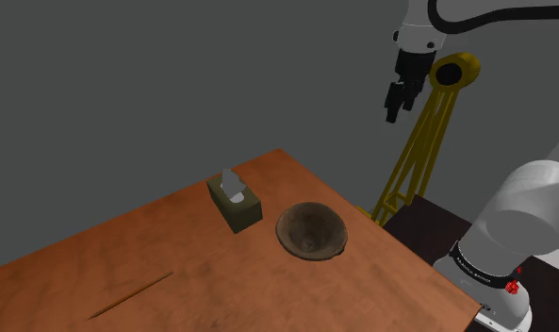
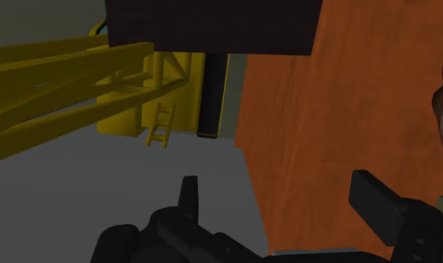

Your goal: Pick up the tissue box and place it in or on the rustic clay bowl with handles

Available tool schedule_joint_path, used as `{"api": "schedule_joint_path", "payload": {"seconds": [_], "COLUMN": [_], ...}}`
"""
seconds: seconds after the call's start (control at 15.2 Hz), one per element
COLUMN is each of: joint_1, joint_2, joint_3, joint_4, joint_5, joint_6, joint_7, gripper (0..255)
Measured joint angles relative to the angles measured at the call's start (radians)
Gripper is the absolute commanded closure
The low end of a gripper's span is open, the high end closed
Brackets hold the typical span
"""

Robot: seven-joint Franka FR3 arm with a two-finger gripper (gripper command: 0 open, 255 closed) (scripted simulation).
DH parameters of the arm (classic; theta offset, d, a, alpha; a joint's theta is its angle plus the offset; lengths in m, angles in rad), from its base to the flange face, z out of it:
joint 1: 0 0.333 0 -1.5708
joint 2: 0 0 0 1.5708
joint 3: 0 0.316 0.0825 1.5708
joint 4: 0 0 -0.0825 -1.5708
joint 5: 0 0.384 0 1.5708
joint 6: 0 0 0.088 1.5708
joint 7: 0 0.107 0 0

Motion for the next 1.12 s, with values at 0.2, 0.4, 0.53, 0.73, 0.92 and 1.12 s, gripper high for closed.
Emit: {"api": "schedule_joint_path", "payload": {"seconds": [0.2,0.4,0.53,0.73,0.92,1.12], "joint_1": [0.016,0.052,0.074,0.113,0.146,0.181], "joint_2": [0.039,0.129,0.187,0.284,0.373,0.475], "joint_3": [-0.001,-0.001,-0.007,-0.004,-0.006,0.001], "joint_4": [0.005,0.03,0.044,0.086,0.128,0.186], "joint_5": [0.014,0.049,0.071,0.112,0.151,0.196], "joint_6": [0.033,0.095,0.137,0.189,0.231,0.272], "joint_7": [-0.015,-0.051,-0.087,-0.131,-0.188,-0.24], "gripper": [0,0,0,0,0,0]}}
